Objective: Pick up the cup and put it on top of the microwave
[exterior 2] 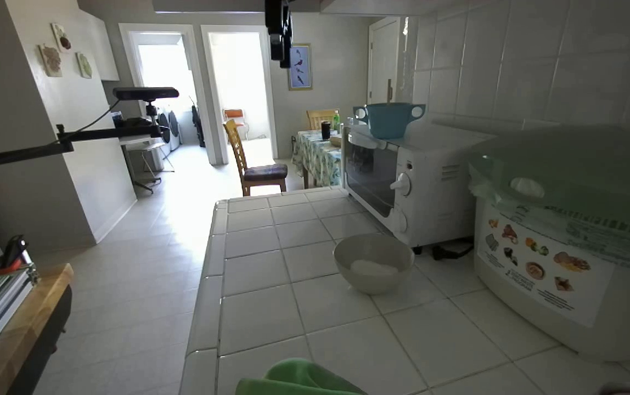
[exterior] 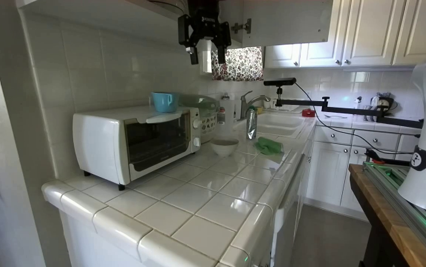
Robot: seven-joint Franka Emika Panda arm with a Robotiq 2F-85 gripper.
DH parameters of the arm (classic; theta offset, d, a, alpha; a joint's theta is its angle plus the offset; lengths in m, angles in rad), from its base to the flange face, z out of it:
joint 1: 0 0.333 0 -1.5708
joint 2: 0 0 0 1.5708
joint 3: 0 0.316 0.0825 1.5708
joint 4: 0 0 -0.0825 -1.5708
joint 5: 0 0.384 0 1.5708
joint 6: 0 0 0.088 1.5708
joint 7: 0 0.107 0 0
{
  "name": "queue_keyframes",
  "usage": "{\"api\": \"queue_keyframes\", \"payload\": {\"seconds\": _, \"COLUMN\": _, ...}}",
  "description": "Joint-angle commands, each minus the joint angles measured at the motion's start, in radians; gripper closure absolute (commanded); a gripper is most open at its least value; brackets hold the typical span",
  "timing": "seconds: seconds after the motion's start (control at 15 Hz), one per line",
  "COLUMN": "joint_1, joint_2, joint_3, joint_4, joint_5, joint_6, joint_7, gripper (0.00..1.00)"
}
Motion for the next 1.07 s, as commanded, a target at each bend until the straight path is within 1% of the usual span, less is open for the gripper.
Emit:
{"api": "queue_keyframes", "payload": {"seconds": 0.0, "joint_1": -0.008, "joint_2": -0.089, "joint_3": 0.021, "joint_4": -0.082, "joint_5": 0.018, "joint_6": -0.001, "joint_7": -0.046, "gripper": 0.00}}
{"api": "queue_keyframes", "payload": {"seconds": 0.33, "joint_1": 0.000, "joint_2": -0.203, "joint_3": 0.060, "joint_4": -0.188, "joint_5": 0.008, "joint_6": -0.017, "joint_7": 0.011, "gripper": 0.00}}
{"api": "queue_keyframes", "payload": {"seconds": 0.6, "joint_1": -0.014, "joint_2": -0.307, "joint_3": 0.074, "joint_4": -0.327, "joint_5": 0.016, "joint_6": 0.012, "joint_7": 0.017, "gripper": 0.00}}
{"api": "queue_keyframes", "payload": {"seconds": 0.8, "joint_1": -0.029, "joint_2": -0.401, "joint_3": 0.077, "joint_4": -0.444, "joint_5": 0.003, "joint_6": 0.048, "joint_7": -0.004, "gripper": 0.00}}
{"api": "queue_keyframes", "payload": {"seconds": 1.0, "joint_1": -0.045, "joint_2": -0.493, "joint_3": 0.080, "joint_4": -0.552, "joint_5": -0.013, "joint_6": 0.078, "joint_7": -0.061, "gripper": 0.00}}
